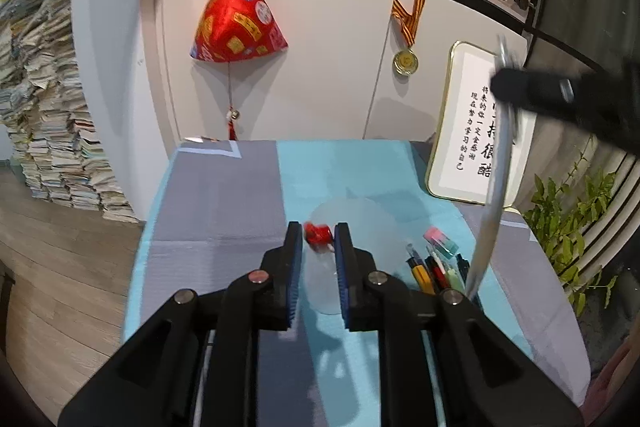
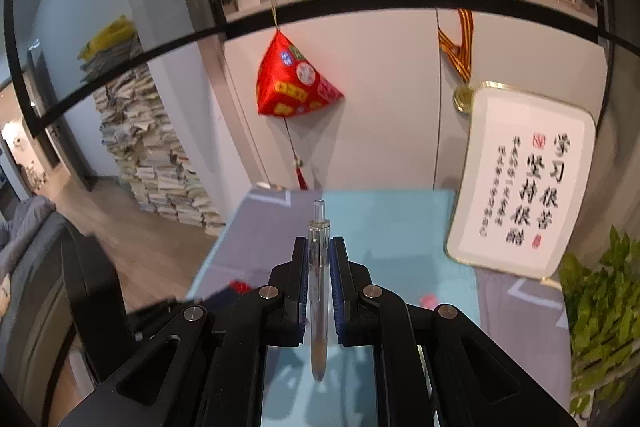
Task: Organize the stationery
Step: 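Lower the red pen into the frosted cup and open the left tool, then lower the clear pen into the frosted cup and open the right tool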
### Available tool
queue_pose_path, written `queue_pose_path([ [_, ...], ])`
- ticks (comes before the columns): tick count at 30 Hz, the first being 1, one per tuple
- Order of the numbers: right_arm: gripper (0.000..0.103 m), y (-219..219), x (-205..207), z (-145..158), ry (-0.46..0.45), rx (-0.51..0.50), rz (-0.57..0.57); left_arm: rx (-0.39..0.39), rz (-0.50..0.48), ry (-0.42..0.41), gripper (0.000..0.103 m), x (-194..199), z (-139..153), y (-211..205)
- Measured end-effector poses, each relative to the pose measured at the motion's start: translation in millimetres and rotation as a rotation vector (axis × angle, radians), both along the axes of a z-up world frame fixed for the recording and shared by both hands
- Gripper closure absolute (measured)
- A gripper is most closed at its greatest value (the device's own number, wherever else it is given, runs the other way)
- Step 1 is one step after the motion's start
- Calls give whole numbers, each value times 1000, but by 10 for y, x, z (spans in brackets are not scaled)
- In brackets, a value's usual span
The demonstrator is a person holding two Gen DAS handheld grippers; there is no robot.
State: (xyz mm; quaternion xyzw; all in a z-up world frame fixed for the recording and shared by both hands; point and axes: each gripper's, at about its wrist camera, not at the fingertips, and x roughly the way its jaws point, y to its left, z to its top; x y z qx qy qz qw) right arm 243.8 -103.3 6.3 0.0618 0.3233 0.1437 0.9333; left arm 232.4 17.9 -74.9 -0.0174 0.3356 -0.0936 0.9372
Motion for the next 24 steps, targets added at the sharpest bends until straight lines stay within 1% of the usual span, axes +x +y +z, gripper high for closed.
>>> queue_pose_path([
  [1,92,20,16,41,-11,3,2,2,9,-6,77,-23,10,31],
  [3,92,69,57,120,-37,4,2,-3,39,-26,67,-104,38,122],
  [4,92,95,78,143,-46,6,2,-8,56,-42,65,-160,55,179],
  [8,92,207,181,135,-68,9,7,4,97,-70,65,-324,77,330],
  [12,92,306,311,-28,-76,-33,-16,6,112,-62,65,-413,56,418],
  [15,92,354,422,-250,-45,-54,-14,11,113,-61,65,-472,27,449],
  [18,92,364,501,-460,-5,-54,-12,18,112,-59,65,-488,1,451],
  [24,92,398,528,-731,42,-94,-3,25,98,-46,65,-489,-59,404],
])
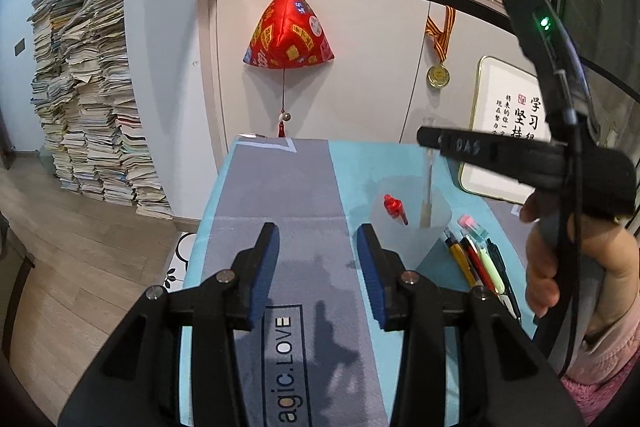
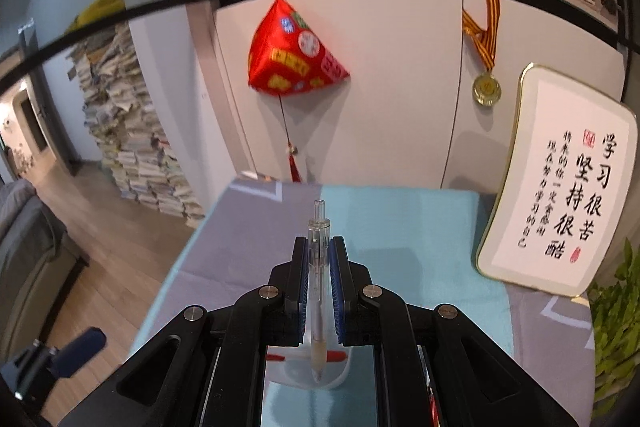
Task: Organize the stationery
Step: 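Lower the clear pen into the frosted cup and open the right tool, then grasp the yellow pen with the left tool while the right tool grasps the black pen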
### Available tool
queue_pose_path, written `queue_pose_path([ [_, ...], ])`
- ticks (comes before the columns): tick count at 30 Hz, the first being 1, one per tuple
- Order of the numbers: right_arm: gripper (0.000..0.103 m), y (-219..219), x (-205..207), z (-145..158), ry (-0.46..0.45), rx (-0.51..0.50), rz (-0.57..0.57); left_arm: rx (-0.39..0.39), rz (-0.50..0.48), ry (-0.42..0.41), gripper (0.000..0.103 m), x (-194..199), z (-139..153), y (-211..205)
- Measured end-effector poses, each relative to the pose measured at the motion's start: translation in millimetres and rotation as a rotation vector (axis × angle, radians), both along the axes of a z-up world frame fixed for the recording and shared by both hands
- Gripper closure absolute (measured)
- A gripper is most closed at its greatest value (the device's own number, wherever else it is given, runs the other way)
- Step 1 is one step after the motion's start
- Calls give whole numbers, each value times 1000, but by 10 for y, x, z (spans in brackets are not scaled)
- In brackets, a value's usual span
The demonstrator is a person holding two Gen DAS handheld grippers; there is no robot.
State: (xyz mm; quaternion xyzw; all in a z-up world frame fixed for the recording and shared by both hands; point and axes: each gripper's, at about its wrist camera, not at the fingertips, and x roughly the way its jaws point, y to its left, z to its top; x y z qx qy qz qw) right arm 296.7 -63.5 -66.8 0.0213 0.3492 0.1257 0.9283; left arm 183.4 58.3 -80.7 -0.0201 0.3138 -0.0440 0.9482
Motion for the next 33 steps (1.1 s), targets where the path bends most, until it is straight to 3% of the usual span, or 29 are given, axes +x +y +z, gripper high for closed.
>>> queue_pose_path([
  [17,91,-57,-81,-212,127,41,55,11,-13,44,64,-100,-60,-95],
  [25,91,-537,-456,-65,109,50,29,19,-63,58,64,-193,-65,-327],
  [33,91,-1263,-622,-649,290,23,-116,22,-170,124,64,-198,-237,-780],
])
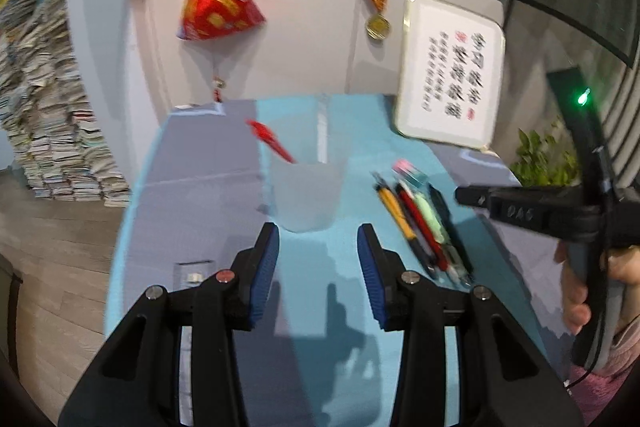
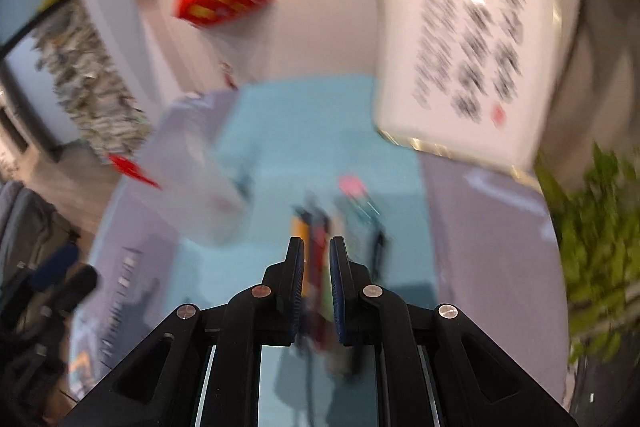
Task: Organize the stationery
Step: 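Grasp the yellow pen with the left tool while the right tool grasps the black pen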
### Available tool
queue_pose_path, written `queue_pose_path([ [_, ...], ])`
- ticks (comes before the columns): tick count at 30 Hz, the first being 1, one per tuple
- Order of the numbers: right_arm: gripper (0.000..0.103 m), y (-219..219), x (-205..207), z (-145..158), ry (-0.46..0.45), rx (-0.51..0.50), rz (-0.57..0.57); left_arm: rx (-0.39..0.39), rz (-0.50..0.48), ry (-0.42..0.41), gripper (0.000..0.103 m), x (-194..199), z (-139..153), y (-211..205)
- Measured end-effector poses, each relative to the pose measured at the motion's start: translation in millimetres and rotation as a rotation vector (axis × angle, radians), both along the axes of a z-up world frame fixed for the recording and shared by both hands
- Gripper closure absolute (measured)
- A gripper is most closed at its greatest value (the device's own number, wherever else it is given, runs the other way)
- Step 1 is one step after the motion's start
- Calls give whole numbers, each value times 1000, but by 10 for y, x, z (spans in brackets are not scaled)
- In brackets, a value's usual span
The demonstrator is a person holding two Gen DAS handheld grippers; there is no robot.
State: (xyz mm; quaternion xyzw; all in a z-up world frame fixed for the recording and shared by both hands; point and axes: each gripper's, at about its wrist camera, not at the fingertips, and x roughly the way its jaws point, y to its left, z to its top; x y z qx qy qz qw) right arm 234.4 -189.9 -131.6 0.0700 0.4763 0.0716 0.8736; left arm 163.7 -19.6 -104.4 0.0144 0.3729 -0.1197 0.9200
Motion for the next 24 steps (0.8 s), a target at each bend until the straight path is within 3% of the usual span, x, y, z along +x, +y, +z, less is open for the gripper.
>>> queue_pose_path([
  [5,91,-233,-45,-274,64,28,-41,-12,-59,70,64,121,-178,-318],
  [11,91,-322,61,-329,56,41,-71,-12,-87,131,64,314,-346,-579],
  [21,91,-245,393,-508,101,39,-53,4,-69,172,64,601,-464,-728],
  [24,91,-210,418,-533,87,-1,-35,3,-57,184,64,674,-500,-750],
])
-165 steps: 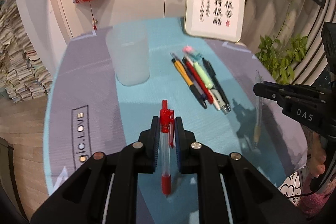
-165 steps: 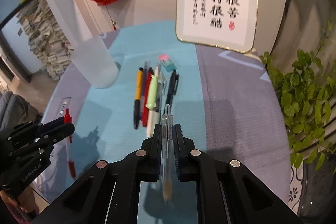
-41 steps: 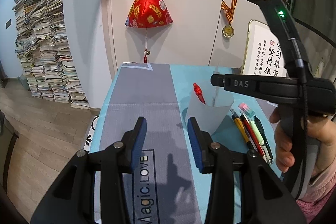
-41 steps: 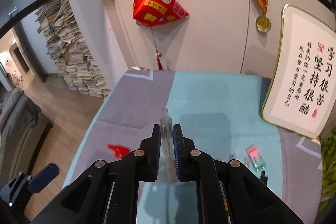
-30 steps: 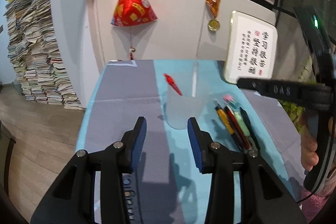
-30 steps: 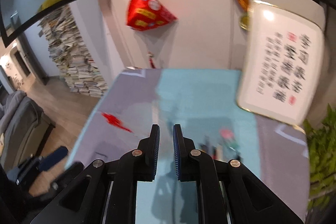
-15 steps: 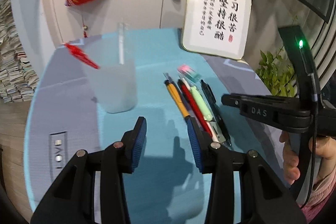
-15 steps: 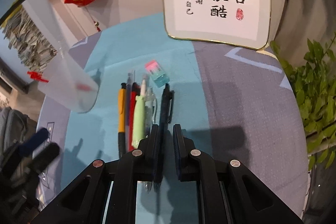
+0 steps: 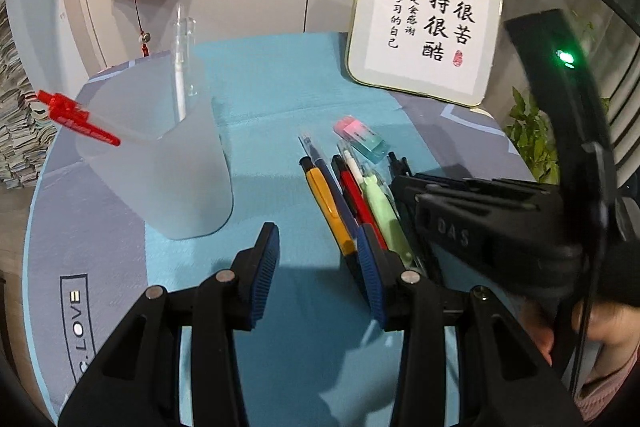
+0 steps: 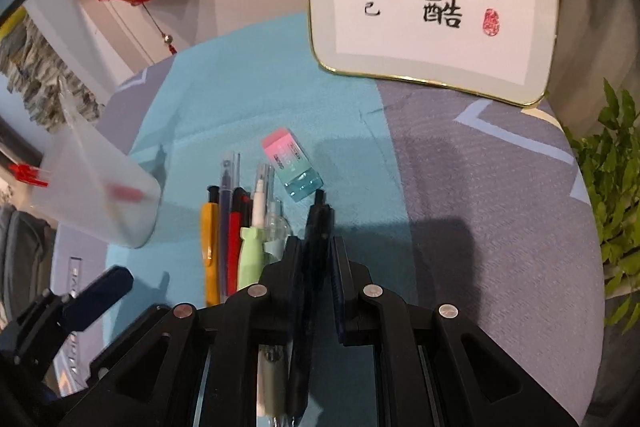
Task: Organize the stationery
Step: 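Grasp the yellow pen with the left tool while the right tool grasps the black pen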
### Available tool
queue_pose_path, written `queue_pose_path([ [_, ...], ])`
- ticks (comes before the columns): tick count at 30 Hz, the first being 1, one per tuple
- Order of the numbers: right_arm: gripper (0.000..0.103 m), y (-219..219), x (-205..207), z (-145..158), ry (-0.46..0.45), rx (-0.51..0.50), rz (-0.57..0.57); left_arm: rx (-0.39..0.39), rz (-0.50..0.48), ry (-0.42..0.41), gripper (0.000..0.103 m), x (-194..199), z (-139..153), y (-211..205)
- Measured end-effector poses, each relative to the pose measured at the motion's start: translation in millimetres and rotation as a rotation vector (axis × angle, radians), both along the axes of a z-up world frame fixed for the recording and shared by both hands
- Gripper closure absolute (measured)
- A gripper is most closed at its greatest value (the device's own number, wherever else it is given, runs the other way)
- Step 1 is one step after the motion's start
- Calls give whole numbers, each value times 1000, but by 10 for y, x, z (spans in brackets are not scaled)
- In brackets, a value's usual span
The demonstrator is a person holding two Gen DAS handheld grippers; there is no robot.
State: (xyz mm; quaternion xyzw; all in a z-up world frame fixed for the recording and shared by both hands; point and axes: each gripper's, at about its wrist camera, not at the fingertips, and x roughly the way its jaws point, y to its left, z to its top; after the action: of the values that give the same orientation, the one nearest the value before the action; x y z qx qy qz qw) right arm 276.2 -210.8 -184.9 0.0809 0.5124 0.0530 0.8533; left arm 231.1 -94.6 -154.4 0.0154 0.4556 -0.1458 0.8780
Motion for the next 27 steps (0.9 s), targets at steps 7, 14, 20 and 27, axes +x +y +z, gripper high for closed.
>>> queue_pose_path([
  [7,91,-203,-63,-35,-12,108,-7,17,24,25,64,144,-71,-84],
  [14,91,-380,-128,-49,-27,192,-17,30,77,64,71,300,-184,-151],
  [20,91,-417,-181,8,-56,211,-20,59,66,49,84,316,-169,-203],
  [27,91,-419,-237,96,-89,227,-7,124,105,61,88,436,-246,-278],
])
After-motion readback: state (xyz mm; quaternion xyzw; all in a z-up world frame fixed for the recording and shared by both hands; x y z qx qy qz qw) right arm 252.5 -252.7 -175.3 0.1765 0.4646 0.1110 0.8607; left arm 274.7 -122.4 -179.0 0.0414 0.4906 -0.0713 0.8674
